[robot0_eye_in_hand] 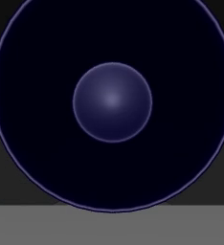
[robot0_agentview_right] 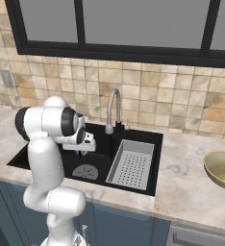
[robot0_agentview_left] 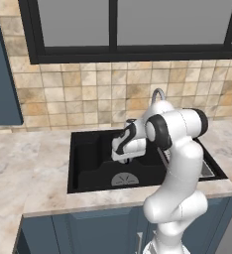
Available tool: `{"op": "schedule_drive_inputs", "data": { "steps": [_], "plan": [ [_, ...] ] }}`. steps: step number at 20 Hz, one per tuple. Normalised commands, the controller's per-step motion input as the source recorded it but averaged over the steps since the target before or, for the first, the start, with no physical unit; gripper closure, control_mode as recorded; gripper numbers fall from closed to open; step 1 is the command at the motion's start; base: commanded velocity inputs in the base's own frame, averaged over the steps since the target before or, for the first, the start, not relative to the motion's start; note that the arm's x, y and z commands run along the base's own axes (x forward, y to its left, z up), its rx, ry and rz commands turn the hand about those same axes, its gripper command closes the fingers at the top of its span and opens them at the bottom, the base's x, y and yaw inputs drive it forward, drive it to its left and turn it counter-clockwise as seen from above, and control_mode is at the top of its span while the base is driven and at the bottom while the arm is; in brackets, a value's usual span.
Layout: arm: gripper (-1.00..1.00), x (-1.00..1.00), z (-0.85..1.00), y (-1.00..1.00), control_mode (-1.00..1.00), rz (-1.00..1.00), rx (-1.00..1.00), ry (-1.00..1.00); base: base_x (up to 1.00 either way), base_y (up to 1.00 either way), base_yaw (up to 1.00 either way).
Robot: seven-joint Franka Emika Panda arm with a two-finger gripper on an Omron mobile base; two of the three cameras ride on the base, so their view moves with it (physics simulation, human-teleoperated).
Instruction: Pick the mug and place it in the sink. Pick the bowl and place it in the open cabinet and then close the cabinet.
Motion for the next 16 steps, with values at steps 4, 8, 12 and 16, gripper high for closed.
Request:
{"op": "schedule_drive_inputs", "data": {
  "steps": [4, 8, 12, 16],
  "plan": [
    [1.00, 0.18, -0.24, 0.00, -1.00, 0.00, 0.00, 0.01, 0.00, 0.00, 0.00],
    [1.00, 0.17, -0.23, 0.00, -1.00, 0.00, 0.00, 0.02, 0.00, 0.00, 0.00],
    [1.00, 0.09, -0.33, 0.00, -1.00, 0.00, 0.00, 0.04, 0.00, 0.00, 0.00],
    [1.00, 0.05, -0.35, 0.00, -1.00, 0.00, 0.00, 0.05, 0.00, 0.00, 0.00]
  ]
}}
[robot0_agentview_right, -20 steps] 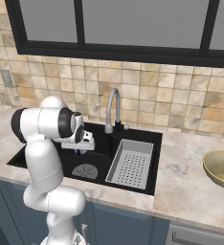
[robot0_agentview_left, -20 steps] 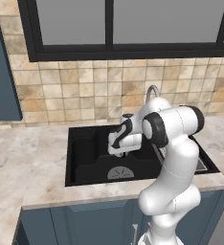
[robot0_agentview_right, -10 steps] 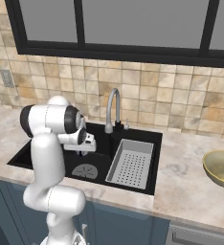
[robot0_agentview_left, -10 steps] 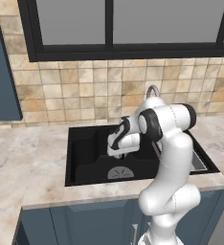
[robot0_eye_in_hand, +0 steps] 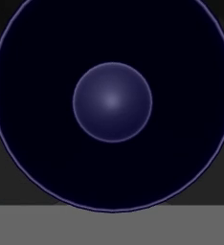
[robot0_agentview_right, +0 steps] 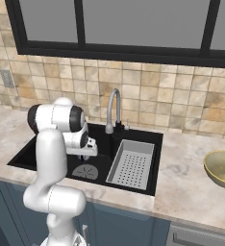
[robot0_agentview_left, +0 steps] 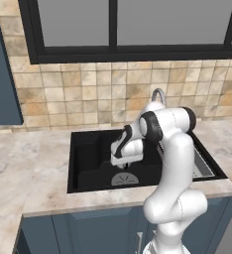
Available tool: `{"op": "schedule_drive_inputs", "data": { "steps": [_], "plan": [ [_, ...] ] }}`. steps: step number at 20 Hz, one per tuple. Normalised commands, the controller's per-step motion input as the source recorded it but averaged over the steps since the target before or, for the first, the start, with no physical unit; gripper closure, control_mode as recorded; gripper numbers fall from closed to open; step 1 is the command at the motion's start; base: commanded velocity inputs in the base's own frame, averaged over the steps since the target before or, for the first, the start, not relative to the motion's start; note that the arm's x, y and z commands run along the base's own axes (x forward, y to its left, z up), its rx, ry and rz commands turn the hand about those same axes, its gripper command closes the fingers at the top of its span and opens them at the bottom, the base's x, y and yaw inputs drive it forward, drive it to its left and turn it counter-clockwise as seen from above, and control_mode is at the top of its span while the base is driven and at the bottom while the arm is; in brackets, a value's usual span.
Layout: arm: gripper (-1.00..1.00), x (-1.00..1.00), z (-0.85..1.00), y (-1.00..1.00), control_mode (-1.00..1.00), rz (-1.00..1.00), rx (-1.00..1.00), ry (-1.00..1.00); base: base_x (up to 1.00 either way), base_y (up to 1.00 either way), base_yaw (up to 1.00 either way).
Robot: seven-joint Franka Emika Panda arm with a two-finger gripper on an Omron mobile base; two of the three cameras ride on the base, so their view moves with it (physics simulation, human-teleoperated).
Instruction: Pick the mug and place it in the sink. Pick the bowl and place it in the open cabinet and then close the cabinet.
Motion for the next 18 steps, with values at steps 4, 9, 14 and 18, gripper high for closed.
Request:
{"op": "schedule_drive_inputs", "data": {
  "steps": [4, 9, 14, 18],
  "plan": [
    [1.00, 0.06, -0.33, 0.00, -1.00, 0.00, 0.00, 0.03, 0.00, 0.00, 0.00],
    [1.00, 0.10, -0.27, 0.00, -1.00, 0.00, 0.00, 0.00, 0.00, 0.00, 0.00],
    [1.00, 0.12, -0.28, 0.02, -1.00, 0.00, -0.03, 0.00, 0.00, 0.00, 0.00],
    [1.00, 0.13, -0.34, 0.00, -1.00, 0.00, -0.02, 0.00, 0.00, 0.00, 0.00]
  ]
}}
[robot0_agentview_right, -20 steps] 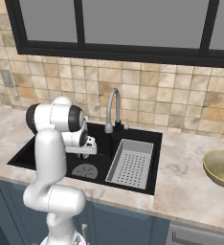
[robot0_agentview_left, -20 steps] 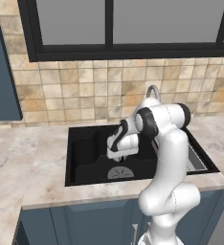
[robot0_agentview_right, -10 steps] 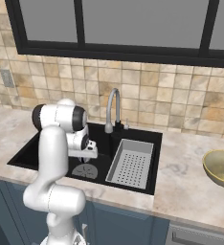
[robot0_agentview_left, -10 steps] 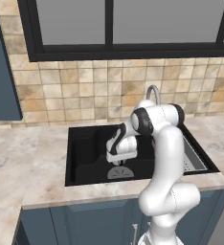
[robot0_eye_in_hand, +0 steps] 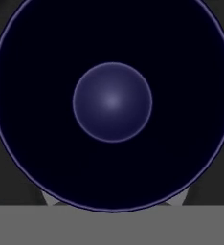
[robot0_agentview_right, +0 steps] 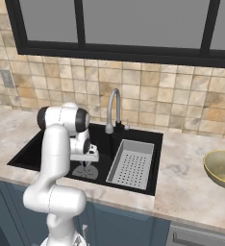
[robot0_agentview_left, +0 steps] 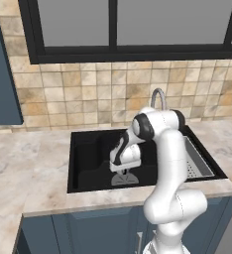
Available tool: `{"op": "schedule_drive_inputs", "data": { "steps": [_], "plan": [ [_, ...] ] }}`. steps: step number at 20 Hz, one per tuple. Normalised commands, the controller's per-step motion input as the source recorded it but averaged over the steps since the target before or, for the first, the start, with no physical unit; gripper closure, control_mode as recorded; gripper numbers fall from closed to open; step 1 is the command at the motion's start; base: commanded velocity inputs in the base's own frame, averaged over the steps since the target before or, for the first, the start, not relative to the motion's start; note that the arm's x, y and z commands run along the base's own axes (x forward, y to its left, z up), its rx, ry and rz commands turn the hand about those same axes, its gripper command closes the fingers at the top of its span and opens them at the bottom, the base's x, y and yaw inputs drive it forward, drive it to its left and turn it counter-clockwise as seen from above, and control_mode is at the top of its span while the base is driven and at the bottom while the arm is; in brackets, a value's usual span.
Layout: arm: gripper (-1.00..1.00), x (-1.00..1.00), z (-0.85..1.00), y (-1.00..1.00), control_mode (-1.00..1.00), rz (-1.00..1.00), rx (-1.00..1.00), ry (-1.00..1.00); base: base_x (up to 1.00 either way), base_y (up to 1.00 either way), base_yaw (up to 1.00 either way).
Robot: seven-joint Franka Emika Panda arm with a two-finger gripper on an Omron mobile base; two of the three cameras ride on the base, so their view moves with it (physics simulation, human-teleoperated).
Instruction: Pick the mug and place it in the sink. Pick the bowl and place it in the open cabinet and then close the cabinet.
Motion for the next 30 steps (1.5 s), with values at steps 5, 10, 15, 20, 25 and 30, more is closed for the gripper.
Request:
{"op": "schedule_drive_inputs", "data": {
  "steps": [5, 10, 15, 20, 25, 30],
  "plan": [
    [1.00, 0.10, -0.25, 0.00, -1.00, 0.00, 0.00, 0.00, 0.00, 0.00, 0.00],
    [1.00, 0.20, -0.24, 0.00, -1.00, 0.00, 0.00, 0.00, 0.00, 0.00, 0.00],
    [1.00, 0.23, -0.29, 0.00, -1.00, 0.00, 0.00, 0.00, 0.00, 0.00, 0.00],
    [1.00, 0.14, -0.28, 0.00, -1.00, 0.00, 0.00, 0.00, 0.00, 0.00, 0.00],
    [-1.00, 0.00, -0.26, 0.00, -1.00, 0.00, 0.00, 0.00, 0.00, 0.00, 0.00],
    [-1.00, -0.08, -0.06, 0.00, -1.00, 0.00, 0.00, -0.01, 0.00, 0.00, 0.00]
  ]
}}
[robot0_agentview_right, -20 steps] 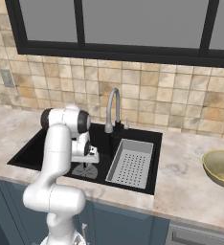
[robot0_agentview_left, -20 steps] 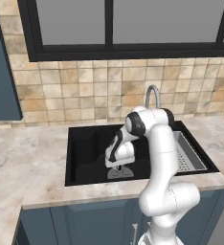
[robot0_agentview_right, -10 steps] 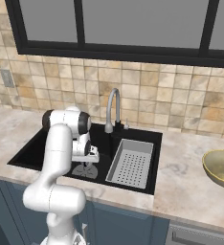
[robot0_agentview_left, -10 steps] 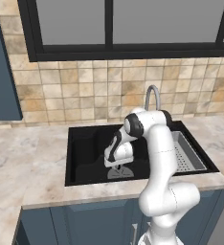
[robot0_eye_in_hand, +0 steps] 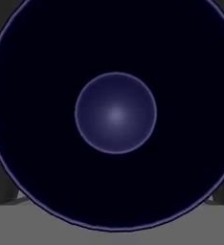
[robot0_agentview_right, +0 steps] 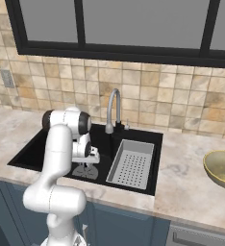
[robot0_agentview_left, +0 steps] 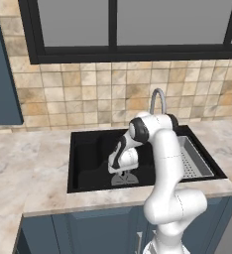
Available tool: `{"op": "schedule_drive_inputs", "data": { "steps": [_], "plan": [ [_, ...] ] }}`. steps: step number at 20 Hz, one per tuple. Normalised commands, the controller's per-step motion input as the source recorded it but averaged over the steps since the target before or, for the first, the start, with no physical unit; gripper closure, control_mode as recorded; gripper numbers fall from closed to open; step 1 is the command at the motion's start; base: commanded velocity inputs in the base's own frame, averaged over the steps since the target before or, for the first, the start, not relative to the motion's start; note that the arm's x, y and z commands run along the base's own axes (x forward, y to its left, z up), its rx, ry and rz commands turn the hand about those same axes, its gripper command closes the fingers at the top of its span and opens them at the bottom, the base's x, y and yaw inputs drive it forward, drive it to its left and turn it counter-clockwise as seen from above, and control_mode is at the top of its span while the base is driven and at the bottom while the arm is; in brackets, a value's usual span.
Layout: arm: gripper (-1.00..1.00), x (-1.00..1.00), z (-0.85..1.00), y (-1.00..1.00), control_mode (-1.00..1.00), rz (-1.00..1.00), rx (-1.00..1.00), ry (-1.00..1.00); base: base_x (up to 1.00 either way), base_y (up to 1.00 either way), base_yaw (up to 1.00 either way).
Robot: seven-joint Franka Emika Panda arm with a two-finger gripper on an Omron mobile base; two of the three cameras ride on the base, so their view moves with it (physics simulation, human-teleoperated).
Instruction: Pick the mug and place it in the sink. Pick the bowl and place it in the open cabinet and then close the cabinet.
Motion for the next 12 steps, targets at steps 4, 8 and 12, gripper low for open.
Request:
{"op": "schedule_drive_inputs", "data": {
  "steps": [4, 8, 12],
  "plan": [
    [-1.00, -0.20, 0.32, 0.00, -1.00, 0.00, 0.00, -0.12, 0.00, 0.00, 0.00],
    [-1.00, -0.13, 0.73, 0.00, -1.00, 0.00, -0.01, -0.13, 0.00, 0.00, 0.00],
    [-1.00, -0.33, 0.71, 0.00, -1.00, 0.00, -0.01, -0.11, 0.00, 0.00, 0.00]
  ]
}}
